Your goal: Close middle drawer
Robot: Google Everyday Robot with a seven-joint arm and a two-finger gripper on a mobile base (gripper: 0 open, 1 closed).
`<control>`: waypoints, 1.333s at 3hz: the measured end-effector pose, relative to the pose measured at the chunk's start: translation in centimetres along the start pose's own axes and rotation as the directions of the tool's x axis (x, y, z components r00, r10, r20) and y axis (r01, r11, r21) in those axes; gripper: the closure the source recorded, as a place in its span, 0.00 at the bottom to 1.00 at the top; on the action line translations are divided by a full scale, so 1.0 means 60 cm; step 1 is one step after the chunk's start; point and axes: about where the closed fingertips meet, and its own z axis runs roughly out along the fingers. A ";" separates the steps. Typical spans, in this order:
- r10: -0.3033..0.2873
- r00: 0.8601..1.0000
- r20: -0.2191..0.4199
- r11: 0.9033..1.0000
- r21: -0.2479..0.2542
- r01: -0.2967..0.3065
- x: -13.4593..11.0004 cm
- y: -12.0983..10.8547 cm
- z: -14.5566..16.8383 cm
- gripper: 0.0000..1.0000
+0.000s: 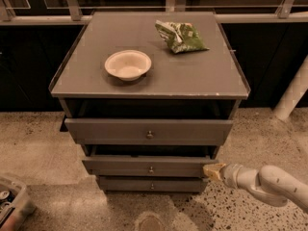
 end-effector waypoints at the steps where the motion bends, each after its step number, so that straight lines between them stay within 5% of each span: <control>1: 0.010 1.000 0.000 1.000 0.030 -0.010 -0.012 -0.020 0.008 1.00; 3: 0.028 1.000 0.000 0.998 0.064 -0.028 -0.014 -0.044 0.013 1.00; 4: 0.049 0.998 -0.040 0.999 0.011 -0.049 0.004 -0.031 0.001 1.00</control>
Offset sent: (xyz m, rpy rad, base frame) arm 0.0323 -0.0199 0.0014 -0.0288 -0.0120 -0.0862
